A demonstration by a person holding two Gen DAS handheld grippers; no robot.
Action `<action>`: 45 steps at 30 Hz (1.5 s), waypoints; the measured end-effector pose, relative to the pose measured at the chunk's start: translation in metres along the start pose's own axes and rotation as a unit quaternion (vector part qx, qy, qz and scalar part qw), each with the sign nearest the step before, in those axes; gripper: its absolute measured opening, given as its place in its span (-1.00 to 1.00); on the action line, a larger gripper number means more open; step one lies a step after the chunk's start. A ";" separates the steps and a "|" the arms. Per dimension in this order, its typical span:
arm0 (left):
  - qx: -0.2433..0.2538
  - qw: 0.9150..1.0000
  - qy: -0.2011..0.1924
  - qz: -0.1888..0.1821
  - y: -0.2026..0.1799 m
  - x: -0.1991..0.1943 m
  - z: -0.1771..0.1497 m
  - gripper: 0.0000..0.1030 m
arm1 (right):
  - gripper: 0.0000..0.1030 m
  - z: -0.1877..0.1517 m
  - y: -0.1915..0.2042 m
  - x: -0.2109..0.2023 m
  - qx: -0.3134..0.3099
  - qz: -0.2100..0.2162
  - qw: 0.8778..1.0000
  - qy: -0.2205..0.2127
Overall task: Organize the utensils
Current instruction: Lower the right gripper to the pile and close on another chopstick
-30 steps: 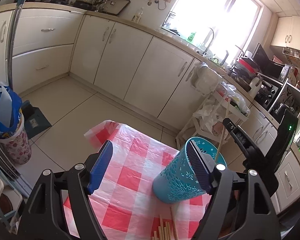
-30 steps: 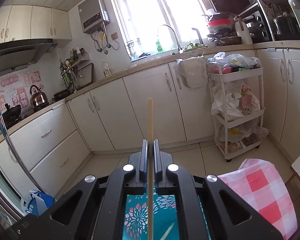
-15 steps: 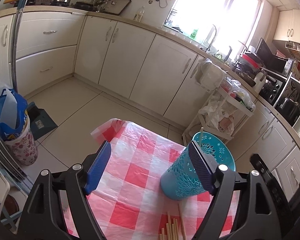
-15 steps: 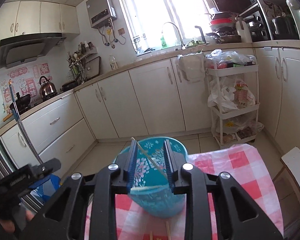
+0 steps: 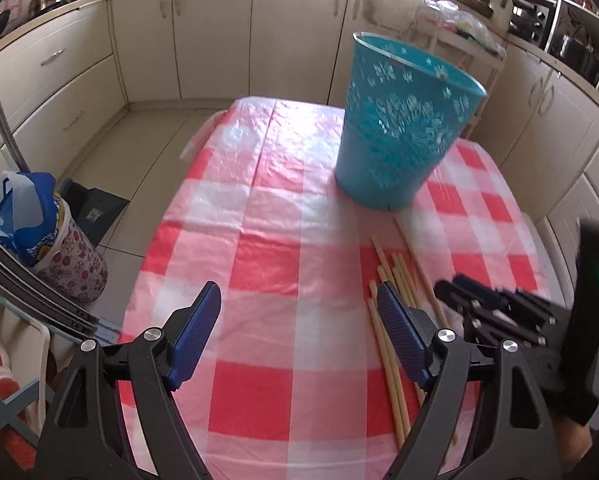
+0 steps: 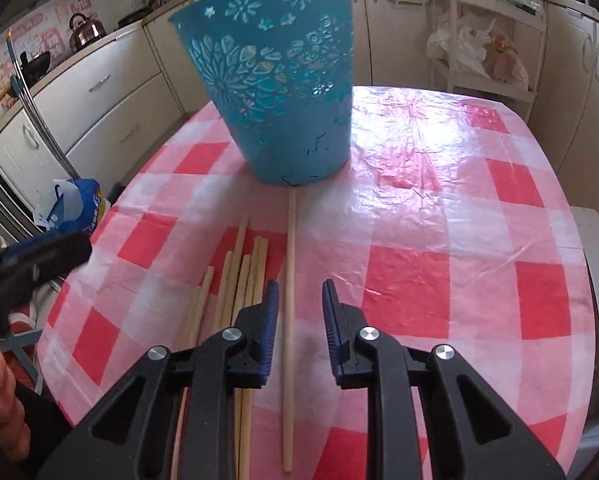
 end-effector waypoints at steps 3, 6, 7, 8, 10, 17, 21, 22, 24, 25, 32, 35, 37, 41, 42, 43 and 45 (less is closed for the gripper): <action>0.011 1.000 0.025 0.005 -0.004 0.008 -0.026 0.48 | -0.62 -0.001 0.006 0.018 -0.028 -0.014 0.999 0.011; 0.028 0.999 0.037 0.008 -0.011 0.014 -0.038 0.48 | -0.85 -0.004 0.002 0.019 -0.035 -0.031 0.999 0.018; 0.033 0.999 0.037 0.011 -0.013 0.015 -0.038 0.48 | -0.87 -0.005 -0.002 0.017 -0.034 -0.036 0.999 0.019; 0.036 0.999 0.037 0.012 -0.014 0.016 -0.038 0.48 | -0.88 -0.007 -0.005 0.015 -0.034 -0.040 0.998 0.021; 0.041 0.998 0.039 0.011 -0.018 0.019 -0.040 0.48 | -0.88 -0.014 -0.011 0.007 -0.033 -0.047 0.998 0.028; 0.062 0.996 0.059 0.024 -0.026 0.036 -0.050 0.48 | -0.88 -0.038 -0.017 -0.014 0.009 -0.014 0.998 0.057; 0.065 0.996 0.062 0.019 -0.030 0.038 -0.053 0.48 | -0.88 -0.044 -0.014 -0.018 0.018 -0.001 0.998 0.057; 0.067 0.996 0.063 0.022 -0.031 0.039 -0.053 0.48 | -0.88 -0.044 -0.015 -0.018 0.019 0.001 0.998 0.057; 0.060 0.996 0.062 0.017 -0.032 0.038 -0.052 0.48 | -0.88 -0.044 -0.016 -0.018 0.022 0.005 0.998 0.058; 0.055 0.997 0.061 0.011 -0.031 0.038 -0.051 0.48 | -0.88 -0.045 -0.016 -0.019 0.025 0.006 0.998 0.057; 0.058 0.997 0.056 0.004 -0.039 0.039 -0.050 0.48 | -0.88 -0.045 -0.020 -0.021 0.031 0.012 0.998 0.054; 0.065 0.996 0.054 0.002 -0.044 0.041 -0.049 0.48 | -0.88 -0.045 -0.021 -0.021 0.030 0.013 0.998 0.054; 0.067 0.996 0.054 0.000 -0.045 0.042 -0.049 0.49 | -0.88 -0.046 -0.021 -0.022 0.030 0.013 0.998 0.055; 0.091 0.994 0.055 0.019 -0.046 0.044 -0.051 0.48 | -0.88 -0.044 -0.021 -0.021 0.027 0.011 0.998 0.055; 0.091 0.994 0.056 0.018 -0.046 0.044 -0.050 0.47 | -0.88 -0.042 -0.021 -0.020 0.025 0.008 0.998 0.054; 0.093 0.994 0.056 0.016 -0.046 0.045 -0.049 0.41 | -0.88 -0.040 -0.021 -0.019 0.025 0.007 0.998 0.052; 0.097 0.994 0.055 0.013 -0.048 0.045 -0.047 0.27 | -0.87 -0.037 -0.021 -0.015 0.025 0.006 0.998 0.050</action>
Point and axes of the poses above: each gripper's, at about its wrist camera, not at the fingertips, and x roughly the way its jaws point, y to its left, z to its top, the point moved 10 cm from there along x, roughly the way its jaws point
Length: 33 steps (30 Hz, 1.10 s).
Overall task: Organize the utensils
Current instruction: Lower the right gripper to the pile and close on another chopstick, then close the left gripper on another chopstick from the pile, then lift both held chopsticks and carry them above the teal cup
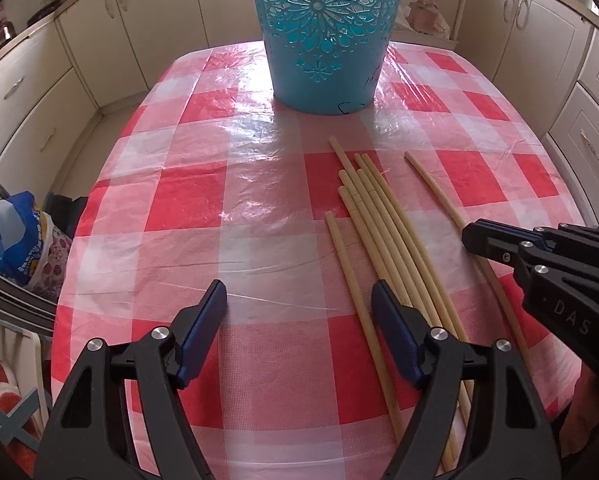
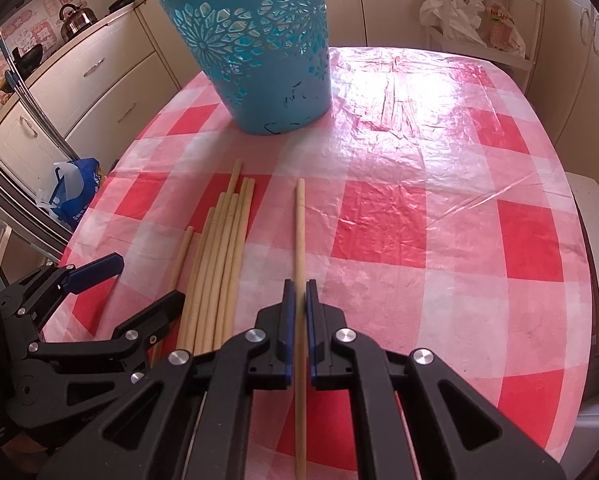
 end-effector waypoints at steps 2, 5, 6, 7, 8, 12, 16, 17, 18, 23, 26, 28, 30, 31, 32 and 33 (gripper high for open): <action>0.012 1.000 -0.001 -0.009 -0.006 0.000 0.003 0.05 | -0.86 0.005 0.000 0.003 -0.001 -0.002 1.000 -0.006; 0.031 0.999 -0.001 -0.023 -0.014 0.000 0.008 -0.35 | -0.86 0.012 -0.001 0.007 -0.010 -0.011 1.000 -0.013; 0.039 0.999 -0.001 -0.033 -0.018 -0.001 0.008 -0.57 | -0.86 0.013 -0.001 0.007 -0.012 -0.012 1.000 -0.012; 0.045 0.998 0.002 -0.038 -0.019 -0.001 0.009 -0.68 | -0.86 0.012 -0.001 0.007 -0.014 -0.014 1.000 -0.009; 0.050 0.998 0.007 -0.047 -0.022 -0.001 0.009 -0.72 | -0.86 0.011 -0.002 0.006 -0.019 -0.018 1.000 -0.005; 0.069 0.994 0.030 -0.079 -0.025 0.002 0.013 -0.80 | -0.84 0.011 -0.002 0.006 -0.015 -0.013 1.000 0.003; 0.073 0.992 0.043 -0.096 -0.024 0.003 0.014 -0.81 | -0.73 0.017 0.001 0.011 -0.018 -0.011 1.000 0.000; 0.074 0.992 0.043 -0.095 -0.025 0.003 0.014 -0.82 | -0.75 0.018 0.002 0.011 -0.024 -0.015 1.000 -0.002; 0.075 0.992 0.043 -0.093 -0.025 0.003 0.013 -0.84 | -0.86 0.018 0.002 0.011 -0.028 -0.021 0.999 -0.003; 0.062 0.992 0.042 -0.099 -0.020 -0.003 0.013 -0.91 | -0.89 0.016 -0.009 0.008 0.011 -0.002 1.000 -0.005; 0.055 0.994 0.020 -0.092 -0.017 -0.014 0.020 -0.91 | -0.89 0.016 -0.017 0.005 0.053 0.029 0.998 -0.008; 0.050 0.995 -0.002 -0.084 -0.012 -0.025 0.028 -0.91 | -0.89 0.016 -0.021 0.001 0.081 0.052 0.995 -0.013; 0.042 0.995 -0.036 -0.077 -0.006 -0.041 0.040 -0.91 | -0.89 0.019 -0.024 -0.006 0.113 0.082 0.990 -0.023; 0.038 0.995 -0.053 -0.077 -0.004 -0.048 0.047 -0.91 | -0.89 0.021 -0.025 -0.010 0.126 0.096 0.987 -0.032; 0.033 0.993 -0.082 -0.079 -0.001 -0.061 0.057 -0.91 | -0.89 0.025 -0.026 -0.015 0.137 0.109 0.984 -0.044; 0.028 0.990 -0.110 -0.081 0.000 -0.074 0.067 -0.91 | -0.89 0.028 -0.027 -0.022 0.146 0.120 0.980 -0.059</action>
Point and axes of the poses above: each gripper's, at about its wrist camera, not at the fingertips, and x roughly the way its jaws point, y to its left, z to its top, the point moved 10 cm from there along x, roughly the way its jaws point
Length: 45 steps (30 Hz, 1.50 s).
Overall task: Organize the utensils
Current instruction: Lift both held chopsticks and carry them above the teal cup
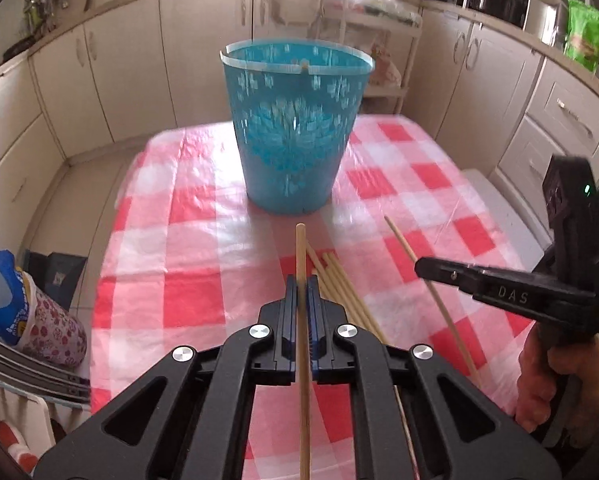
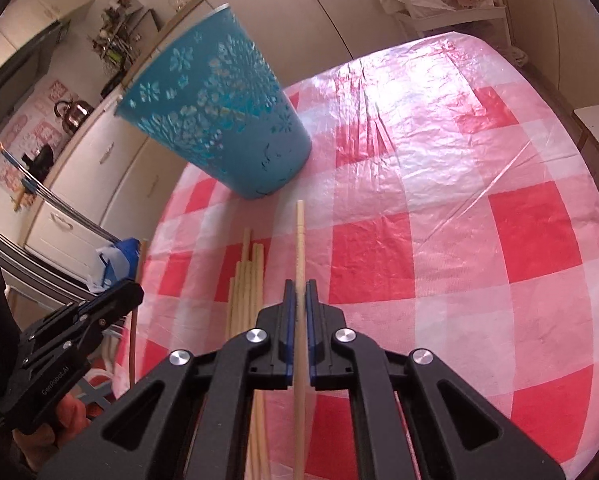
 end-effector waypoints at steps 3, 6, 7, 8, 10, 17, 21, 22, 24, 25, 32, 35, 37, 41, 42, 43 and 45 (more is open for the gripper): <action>-0.006 0.997 -0.080 -0.004 0.001 -0.030 0.038 -0.91 | -0.89 0.012 0.006 -0.017 0.011 0.022 0.999 -0.041; -0.017 0.988 -0.156 -0.014 0.003 -0.058 0.075 -0.91 | -0.89 0.022 0.012 -0.032 0.011 0.035 0.997 -0.073; -0.020 0.985 -0.173 -0.015 0.003 -0.063 0.086 -0.91 | -0.89 0.025 0.013 -0.036 0.009 0.035 0.996 -0.082; -0.024 0.981 -0.194 -0.017 0.004 -0.069 0.099 -0.91 | -0.89 0.027 0.014 -0.040 0.007 0.036 0.995 -0.092; -0.034 0.975 -0.218 -0.018 0.007 -0.074 0.118 -0.91 | -0.89 0.032 0.015 -0.047 0.008 0.039 0.993 -0.108; -0.060 0.953 -0.295 -0.030 0.012 -0.086 0.186 -0.91 | -0.89 0.045 0.022 -0.065 0.000 0.038 0.988 -0.151; -0.071 0.943 -0.324 -0.034 0.013 -0.091 0.219 -0.91 | -0.89 0.048 0.022 -0.066 0.002 0.043 0.987 -0.154; -0.073 0.940 -0.332 -0.034 0.012 -0.094 0.225 -0.91 | -0.89 0.049 0.022 -0.067 0.002 0.044 0.987 -0.153; -0.076 0.932 -0.352 -0.033 0.013 -0.101 0.240 -0.91 | -0.89 0.049 0.022 -0.067 0.003 0.045 0.987 -0.154; -0.077 0.930 -0.359 -0.033 0.014 -0.104 0.245 -0.91 | -0.89 0.050 0.022 -0.067 0.002 0.045 0.987 -0.155; -0.096 0.925 -0.368 -0.024 0.020 -0.078 0.263 -0.91 | -0.89 0.052 0.021 -0.068 0.002 0.042 0.986 -0.164; -0.098 0.927 -0.363 -0.004 0.027 -0.055 0.258 -0.91 | -0.89 0.054 0.021 -0.069 0.002 0.042 0.985 -0.167; -0.099 0.928 -0.358 0.010 0.032 -0.040 0.255 -0.91 | -0.89 0.055 0.023 -0.069 0.003 0.044 0.985 -0.169; -0.108 0.933 -0.343 0.026 0.043 -0.013 0.247 -0.91 | -0.89 0.055 0.026 -0.069 -0.002 0.044 0.984 -0.172; -0.106 0.935 -0.337 0.029 0.044 -0.007 0.244 -0.91 | -0.89 0.056 0.027 -0.070 -0.004 0.043 0.984 -0.174; -0.104 0.937 -0.332 0.031 0.044 -0.003 0.241 -0.91 | -0.89 0.057 0.027 -0.070 -0.005 0.042 0.984 -0.176; -0.093 0.943 -0.318 0.040 0.043 0.008 0.232 -0.91 | -0.89 0.059 0.027 -0.071 -0.002 0.044 0.983 -0.180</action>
Point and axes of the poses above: each gripper's, at about its wrist camera, not at the fingertips, and x roughly the way its jaws point, y to its left, z to its top, the point moved 10 cm from there along x, roughly the way its jaws point
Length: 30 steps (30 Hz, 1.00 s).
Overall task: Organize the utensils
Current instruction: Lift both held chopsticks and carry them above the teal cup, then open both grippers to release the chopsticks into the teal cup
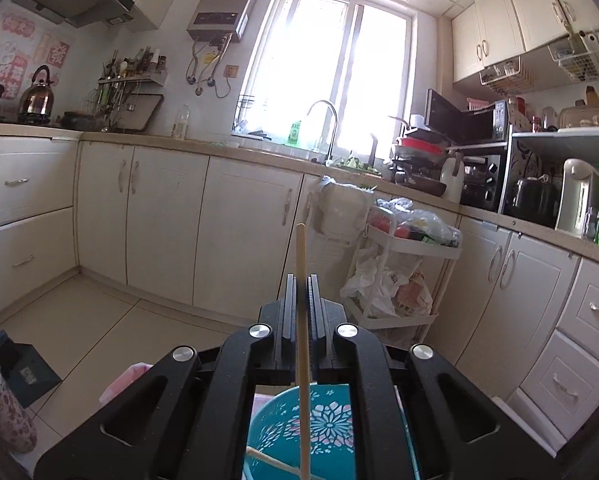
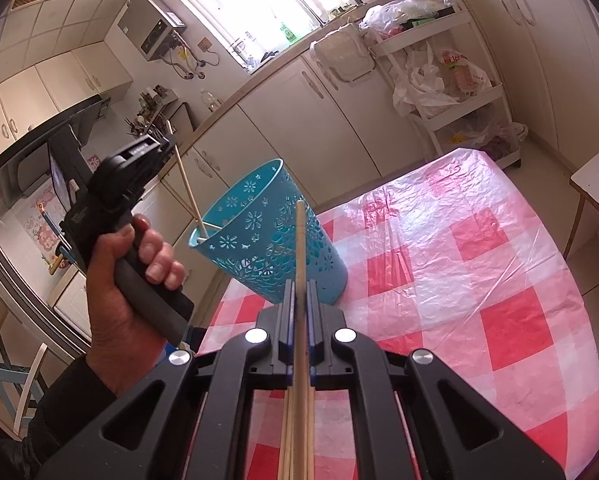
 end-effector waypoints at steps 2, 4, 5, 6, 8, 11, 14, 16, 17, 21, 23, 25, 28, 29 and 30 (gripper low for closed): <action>0.010 1.000 0.018 0.002 0.000 0.002 -0.014 -0.91 | -0.89 0.003 0.001 -0.001 0.000 0.000 1.000 -0.005; 0.016 0.999 0.041 0.002 0.002 0.002 -0.027 -0.90 | -0.89 0.005 0.002 -0.003 -0.001 -0.001 1.000 -0.012; 0.015 0.999 0.048 0.005 0.004 0.000 -0.032 -0.90 | -0.89 0.007 0.002 -0.003 -0.002 -0.001 1.000 -0.016; 0.013 0.998 0.055 0.004 0.006 -0.002 -0.036 -0.90 | -0.89 0.008 0.003 -0.004 -0.003 -0.001 1.000 -0.019; 0.012 0.997 0.072 0.006 0.009 -0.007 -0.044 -0.88 | -0.89 0.010 0.004 -0.006 -0.005 -0.002 1.000 -0.024; 0.005 0.996 0.087 0.016 0.017 -0.021 -0.050 -0.62 | -0.89 0.014 0.012 -0.007 -0.015 -0.002 0.999 -0.030; -0.014 0.995 0.097 0.026 0.029 -0.039 -0.052 -0.23 | -0.89 0.023 0.027 -0.010 -0.033 0.002 0.998 -0.043; -0.032 0.994 0.101 0.032 0.037 -0.053 -0.051 -0.10 | -0.89 0.034 0.038 -0.010 -0.044 0.007 0.997 -0.056; -0.045 0.993 0.103 0.035 0.042 -0.061 -0.051 -0.05 | -0.89 0.042 0.044 -0.009 -0.049 0.009 0.997 -0.065; -0.091 0.989 0.101 0.053 0.065 -0.085 -0.050 0.19 | -0.89 0.084 0.072 0.005 -0.069 0.015 0.992 -0.106; -0.098 0.989 0.098 0.051 0.071 -0.091 -0.045 0.20 | -0.89 0.106 0.083 0.021 -0.075 0.015 0.990 -0.120; -0.101 0.990 0.087 0.053 0.077 -0.097 -0.038 0.22 | -0.89 0.126 0.092 0.041 -0.077 0.009 0.988 -0.131; -0.105 0.990 0.075 0.050 0.083 -0.102 -0.027 0.26 | -0.89 0.151 0.097 0.069 -0.077 -0.008 0.986 -0.148; -0.105 0.990 0.074 0.051 0.085 -0.102 -0.026 0.26 | -0.89 0.156 0.098 0.078 -0.077 -0.016 0.985 -0.152; -0.107 0.990 0.075 0.050 0.087 -0.102 -0.025 0.26 | -0.89 0.159 0.097 0.086 -0.078 -0.025 0.985 -0.153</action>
Point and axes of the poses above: each gripper's, at about its wrist camera, not at the fingertips, and x roughly the way its jaws point, y to its left, z to its top, the point moved 10 cm from there along x, roughly the way its jaws point
